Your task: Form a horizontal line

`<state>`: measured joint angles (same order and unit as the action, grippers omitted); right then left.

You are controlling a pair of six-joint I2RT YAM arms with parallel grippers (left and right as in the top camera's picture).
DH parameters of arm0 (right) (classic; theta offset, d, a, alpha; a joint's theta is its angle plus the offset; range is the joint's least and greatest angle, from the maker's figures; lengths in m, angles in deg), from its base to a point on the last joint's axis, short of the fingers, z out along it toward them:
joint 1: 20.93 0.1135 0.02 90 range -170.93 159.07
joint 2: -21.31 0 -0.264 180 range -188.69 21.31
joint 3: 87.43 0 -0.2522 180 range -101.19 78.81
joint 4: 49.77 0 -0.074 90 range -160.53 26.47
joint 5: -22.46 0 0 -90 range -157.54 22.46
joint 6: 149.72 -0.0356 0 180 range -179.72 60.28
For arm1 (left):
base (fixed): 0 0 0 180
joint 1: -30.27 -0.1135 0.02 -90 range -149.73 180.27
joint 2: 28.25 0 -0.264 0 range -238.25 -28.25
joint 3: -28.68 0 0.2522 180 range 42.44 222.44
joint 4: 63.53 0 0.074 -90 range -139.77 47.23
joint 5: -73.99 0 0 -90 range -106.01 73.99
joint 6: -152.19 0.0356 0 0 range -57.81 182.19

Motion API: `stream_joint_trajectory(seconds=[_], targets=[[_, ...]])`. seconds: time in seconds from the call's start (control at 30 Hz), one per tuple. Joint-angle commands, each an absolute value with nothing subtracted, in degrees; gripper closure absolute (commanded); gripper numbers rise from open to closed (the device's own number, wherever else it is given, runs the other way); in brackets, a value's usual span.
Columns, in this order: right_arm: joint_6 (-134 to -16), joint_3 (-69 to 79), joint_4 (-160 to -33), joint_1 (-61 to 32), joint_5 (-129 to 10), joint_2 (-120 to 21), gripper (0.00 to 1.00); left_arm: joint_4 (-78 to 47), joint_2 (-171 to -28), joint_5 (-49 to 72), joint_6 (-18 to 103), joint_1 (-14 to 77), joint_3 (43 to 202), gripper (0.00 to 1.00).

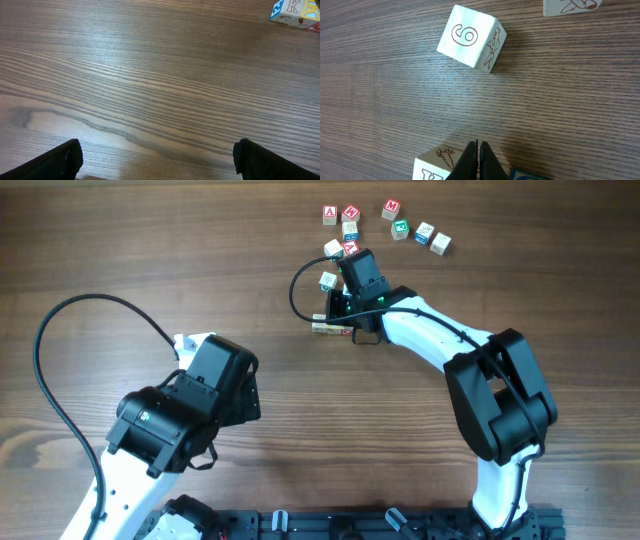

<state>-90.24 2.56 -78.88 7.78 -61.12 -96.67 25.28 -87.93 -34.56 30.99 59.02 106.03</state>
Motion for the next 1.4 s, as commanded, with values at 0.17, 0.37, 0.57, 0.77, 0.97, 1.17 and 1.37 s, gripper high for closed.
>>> stream_joint_trajectory(seconds=[0.17,0.37,0.57,0.77,0.97,1.17,1.37], targets=[[-89.71,1.6,-78.99,7.98,-60.34,-97.3,0.96,25.3,-87.84,-34.49,30.4,58.81,106.03,0.0],[-89.71,1.6,-78.97,7.98,-60.34,-97.3,0.96,25.28,-87.84,-34.49,30.4,58.81,106.03,0.0],[-89.65,1.6,-75.89,7.98,-61.06,-97.3,0.96,25.3,-87.84,-34.51,30.4,58.81,106.03,0.0],[-84.1,1.56,-68.37,8.26,-51.31,-96.86,0.95,25.3,-87.84,-34.49,30.4,58.81,106.03,0.0],[-82.3,1.56,-69.99,10.21,-46.43,-96.86,0.95,25.3,-87.84,-34.49,30.42,58.81,106.03,0.0],[-82.41,1.56,-72.24,12.52,-50.67,-96.86,0.96,25.3,-87.84,-34.49,30.4,58.81,106.03,0.0],[-85.39,1.56,-75.56,12.74,-55.96,-96.86,0.95,25.3,-87.84,-34.49,30.4,58.81,106.03,0.0]])
